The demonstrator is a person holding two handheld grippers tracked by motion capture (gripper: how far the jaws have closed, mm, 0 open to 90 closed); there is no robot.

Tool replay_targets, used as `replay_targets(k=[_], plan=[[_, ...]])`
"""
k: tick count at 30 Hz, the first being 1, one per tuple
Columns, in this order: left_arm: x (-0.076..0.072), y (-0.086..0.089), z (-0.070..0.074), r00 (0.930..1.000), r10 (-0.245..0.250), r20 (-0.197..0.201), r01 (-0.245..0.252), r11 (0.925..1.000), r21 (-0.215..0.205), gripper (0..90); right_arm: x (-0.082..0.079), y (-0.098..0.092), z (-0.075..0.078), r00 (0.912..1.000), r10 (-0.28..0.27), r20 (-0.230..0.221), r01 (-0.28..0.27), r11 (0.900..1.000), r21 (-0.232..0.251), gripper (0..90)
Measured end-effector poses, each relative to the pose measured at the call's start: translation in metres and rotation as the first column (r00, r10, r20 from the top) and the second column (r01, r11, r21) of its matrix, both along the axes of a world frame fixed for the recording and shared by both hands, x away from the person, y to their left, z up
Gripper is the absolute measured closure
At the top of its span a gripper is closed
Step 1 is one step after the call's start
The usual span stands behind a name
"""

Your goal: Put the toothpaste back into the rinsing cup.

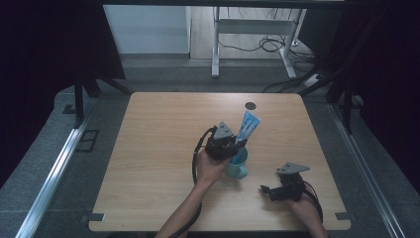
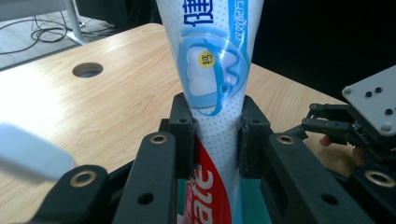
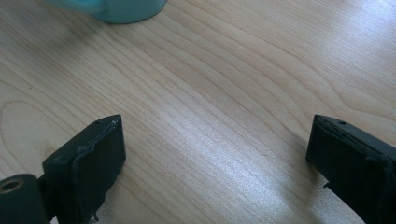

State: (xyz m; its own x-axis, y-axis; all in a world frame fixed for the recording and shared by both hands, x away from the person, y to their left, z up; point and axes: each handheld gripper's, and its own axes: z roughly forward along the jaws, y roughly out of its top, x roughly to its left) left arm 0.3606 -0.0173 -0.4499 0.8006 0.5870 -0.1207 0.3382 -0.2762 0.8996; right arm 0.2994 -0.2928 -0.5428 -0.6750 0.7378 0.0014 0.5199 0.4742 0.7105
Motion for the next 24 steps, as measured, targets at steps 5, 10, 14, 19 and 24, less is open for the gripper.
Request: replay_targets(k=[5,10,14,19,24], plan=[[0.0,-0.001,-0.004,1.0,0.003,-0.004,-0.003,1.0,0.001,71.9,0.0,0.0,0.0,1.0,0.0,0.0,0.0,1.0,0.0,4.4],[0.0,-0.002,-0.007,1.0,0.003,-0.003,-0.003,1.0,0.009,71.7,0.0,0.0,0.0,1.0,0.0,0.0,0.0,1.0,0.0,4.4],[-0.002,-0.004,-0.009,1.0,0.005,0.002,-0.005,0.9997,0.023,71.5,0.0,0.0,0.0,1.0,-0.001,-0.001,0.001,1.0,0.001,4.4],[-0.003,-0.006,-0.012,1.0,0.007,0.002,-0.007,0.9992,0.04,71.1,0.0,0.0,0.0,1.0,-0.001,0.0,0.001,1.0,0.0,4.4],[-0.003,-0.007,-0.014,0.9999,0.011,0.004,-0.012,0.9987,0.05,70.7,0.0,0.0,0.0,1.0,-0.001,0.0,0.001,1.0,0.0,4.4]])
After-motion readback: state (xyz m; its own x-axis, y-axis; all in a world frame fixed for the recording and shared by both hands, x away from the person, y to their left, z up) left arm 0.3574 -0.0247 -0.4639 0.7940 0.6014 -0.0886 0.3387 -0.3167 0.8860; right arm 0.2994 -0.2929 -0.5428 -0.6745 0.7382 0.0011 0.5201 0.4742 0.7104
